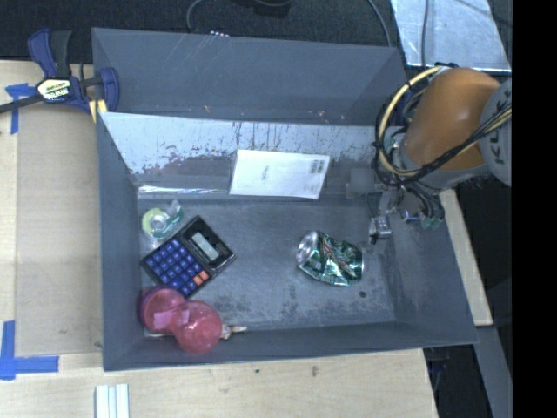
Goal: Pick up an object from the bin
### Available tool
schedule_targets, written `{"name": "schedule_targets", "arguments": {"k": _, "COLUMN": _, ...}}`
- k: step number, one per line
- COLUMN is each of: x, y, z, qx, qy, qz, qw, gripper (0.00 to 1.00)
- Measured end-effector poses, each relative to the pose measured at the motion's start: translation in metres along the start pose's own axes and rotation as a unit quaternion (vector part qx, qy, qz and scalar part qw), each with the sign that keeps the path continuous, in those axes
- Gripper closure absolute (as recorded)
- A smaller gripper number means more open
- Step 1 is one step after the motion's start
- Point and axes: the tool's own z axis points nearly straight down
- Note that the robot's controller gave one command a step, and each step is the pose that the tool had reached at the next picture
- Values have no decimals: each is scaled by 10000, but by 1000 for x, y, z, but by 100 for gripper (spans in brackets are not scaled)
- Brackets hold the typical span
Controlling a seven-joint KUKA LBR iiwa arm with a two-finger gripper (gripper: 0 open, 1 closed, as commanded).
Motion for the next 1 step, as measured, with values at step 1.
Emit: {"name": "schedule_targets", "arguments": {"k": 1, "x": 46, "y": -7, "z": 3, "qx": -21, "qy": 85, "qz": -90, "qw": 9999, "gripper": 0}}
